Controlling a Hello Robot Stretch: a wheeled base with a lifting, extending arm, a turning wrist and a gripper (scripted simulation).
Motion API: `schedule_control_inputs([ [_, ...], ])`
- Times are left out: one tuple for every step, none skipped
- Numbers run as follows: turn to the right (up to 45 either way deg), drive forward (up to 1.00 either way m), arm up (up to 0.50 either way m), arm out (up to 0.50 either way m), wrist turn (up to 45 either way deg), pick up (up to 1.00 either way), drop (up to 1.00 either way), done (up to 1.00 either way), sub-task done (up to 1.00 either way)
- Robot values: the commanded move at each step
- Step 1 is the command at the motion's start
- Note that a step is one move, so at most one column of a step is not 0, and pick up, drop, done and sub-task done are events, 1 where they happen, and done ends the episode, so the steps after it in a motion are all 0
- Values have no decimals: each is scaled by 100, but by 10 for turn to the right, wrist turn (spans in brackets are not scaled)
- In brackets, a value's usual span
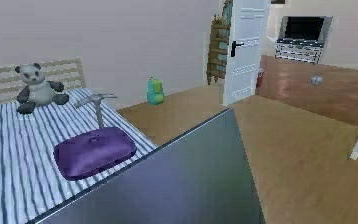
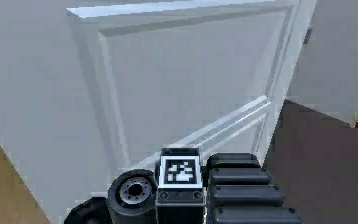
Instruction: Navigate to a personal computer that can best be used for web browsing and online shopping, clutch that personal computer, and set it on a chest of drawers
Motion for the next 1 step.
schedule_control_inputs([
  [0, 30, 0, 0, 0, 0, 0, 0, 0],
])
